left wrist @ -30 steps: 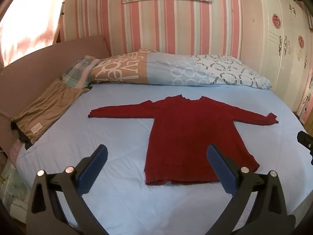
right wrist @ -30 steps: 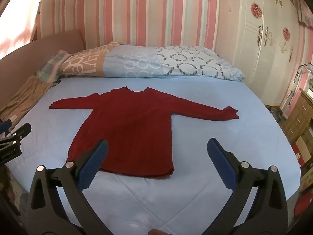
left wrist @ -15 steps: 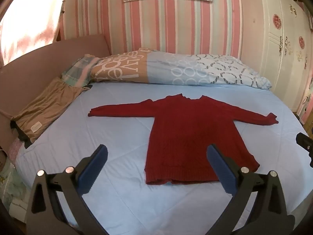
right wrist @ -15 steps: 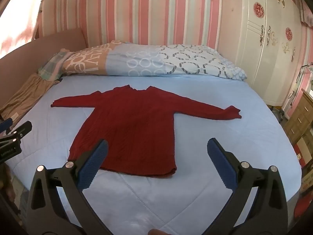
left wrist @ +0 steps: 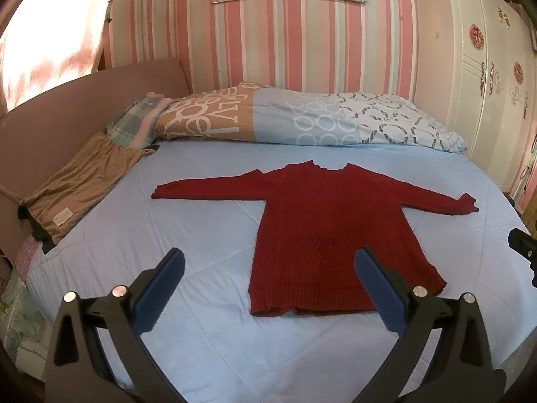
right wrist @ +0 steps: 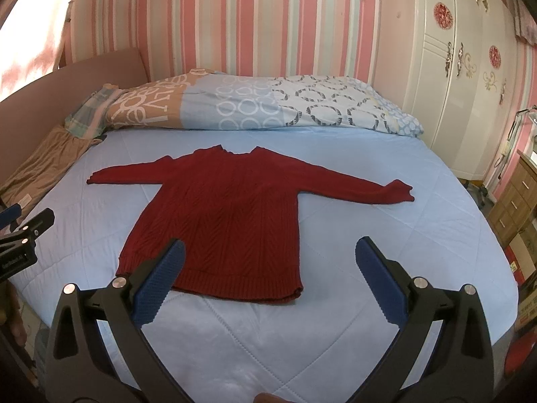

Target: Fold small clothes

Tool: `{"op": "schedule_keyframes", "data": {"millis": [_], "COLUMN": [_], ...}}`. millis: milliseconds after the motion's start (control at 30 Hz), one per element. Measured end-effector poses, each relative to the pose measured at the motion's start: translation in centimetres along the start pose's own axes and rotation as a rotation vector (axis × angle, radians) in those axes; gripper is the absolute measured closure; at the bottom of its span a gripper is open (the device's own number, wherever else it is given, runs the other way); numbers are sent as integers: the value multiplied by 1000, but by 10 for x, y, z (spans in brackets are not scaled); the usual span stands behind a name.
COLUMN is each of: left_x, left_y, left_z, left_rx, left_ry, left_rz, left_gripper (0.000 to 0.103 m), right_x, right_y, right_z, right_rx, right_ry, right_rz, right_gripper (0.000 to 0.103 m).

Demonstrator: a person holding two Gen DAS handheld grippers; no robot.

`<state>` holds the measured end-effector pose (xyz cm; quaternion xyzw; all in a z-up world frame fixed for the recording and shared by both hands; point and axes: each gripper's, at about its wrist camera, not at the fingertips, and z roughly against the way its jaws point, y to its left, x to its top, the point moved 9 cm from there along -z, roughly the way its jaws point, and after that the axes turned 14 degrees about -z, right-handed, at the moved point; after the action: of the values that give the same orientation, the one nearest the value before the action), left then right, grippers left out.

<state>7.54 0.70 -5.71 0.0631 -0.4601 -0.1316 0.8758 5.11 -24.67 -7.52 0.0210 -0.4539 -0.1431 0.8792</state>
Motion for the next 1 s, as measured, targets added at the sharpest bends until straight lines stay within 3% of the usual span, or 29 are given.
{"op": "schedule_keyframes", "data": {"millis": [1000], "left_x": [-9], "left_y": [3], "left_z": [-2], "left_rx": [1], "left_ry": [5], "left_rz": [3], "left_gripper": [1], "right_x": [-7], "right_y": [-3], "right_z": [0], "right_rx": [0], "right_ry": [13], "right_rz": [-11], "right_gripper": [3]}}
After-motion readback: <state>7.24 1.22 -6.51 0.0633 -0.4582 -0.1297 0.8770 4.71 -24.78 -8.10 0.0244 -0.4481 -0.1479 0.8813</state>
